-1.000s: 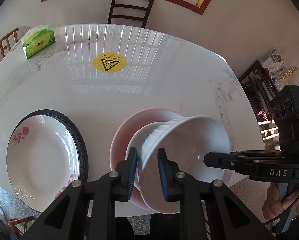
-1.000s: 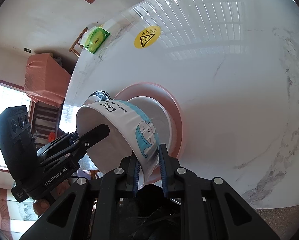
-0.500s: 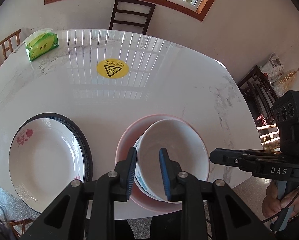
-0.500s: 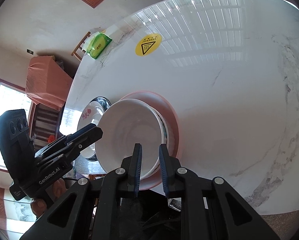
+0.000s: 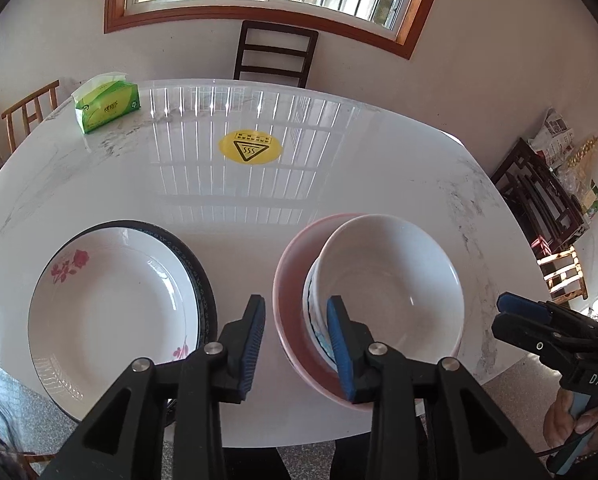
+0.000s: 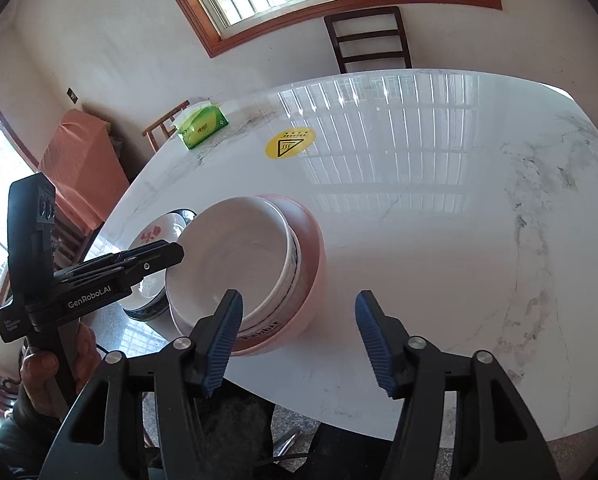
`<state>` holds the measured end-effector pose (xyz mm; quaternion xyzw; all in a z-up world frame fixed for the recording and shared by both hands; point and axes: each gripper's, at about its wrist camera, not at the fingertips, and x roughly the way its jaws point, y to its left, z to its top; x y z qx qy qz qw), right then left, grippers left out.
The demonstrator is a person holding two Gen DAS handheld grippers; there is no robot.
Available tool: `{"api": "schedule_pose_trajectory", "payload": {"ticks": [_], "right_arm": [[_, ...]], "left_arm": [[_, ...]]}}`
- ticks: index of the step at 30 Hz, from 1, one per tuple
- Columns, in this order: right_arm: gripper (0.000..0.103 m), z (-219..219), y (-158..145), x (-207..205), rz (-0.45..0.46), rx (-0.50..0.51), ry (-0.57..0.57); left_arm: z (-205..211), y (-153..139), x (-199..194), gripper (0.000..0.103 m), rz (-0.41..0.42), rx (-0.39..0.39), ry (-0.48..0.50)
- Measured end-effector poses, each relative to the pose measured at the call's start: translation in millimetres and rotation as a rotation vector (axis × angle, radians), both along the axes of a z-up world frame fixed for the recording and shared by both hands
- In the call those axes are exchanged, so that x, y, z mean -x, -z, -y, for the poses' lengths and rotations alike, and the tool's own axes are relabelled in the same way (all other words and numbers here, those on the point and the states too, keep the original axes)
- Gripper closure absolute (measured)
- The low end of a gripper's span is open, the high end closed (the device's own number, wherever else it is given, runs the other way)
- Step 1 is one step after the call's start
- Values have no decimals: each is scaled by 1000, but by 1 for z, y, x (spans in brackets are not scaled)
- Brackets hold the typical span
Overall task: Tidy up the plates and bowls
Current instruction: 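Withdraw both grippers from the bowl stack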
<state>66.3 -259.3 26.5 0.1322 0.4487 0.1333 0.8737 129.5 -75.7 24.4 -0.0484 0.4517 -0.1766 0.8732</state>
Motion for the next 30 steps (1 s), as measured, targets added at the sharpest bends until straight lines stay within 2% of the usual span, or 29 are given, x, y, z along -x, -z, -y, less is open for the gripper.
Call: {"api": "schedule_pose_trajectory", "payload": {"ticks": [3,5,9,16,21,25,28,30], "right_arm": [[43,7,7,8,0,-35,17],[39,12,10,12,1,-47,37],[38,15,16,14,-1,-73,52],[24,-1,14,20,43,-8,25],[12,-14,7,21,80,32,7],[4,-13,-5,25,143,63,79],[0,-7,-20,34,253,47,122],[0,-4,-29,41,333,70,122]], "left_arm": [[-1,0,6,69,31,-1,-6],[-3,-3,10,68,54,0,-23],[-2,-8,19,67,113,-38,-47],[-3,-14,30,60,217,-129,-89],[-4,-11,31,60,230,-159,-94],[-7,-8,29,60,232,-172,-103],[-9,-7,28,60,230,-172,-109],[-9,-6,27,60,229,-178,-112]]}}
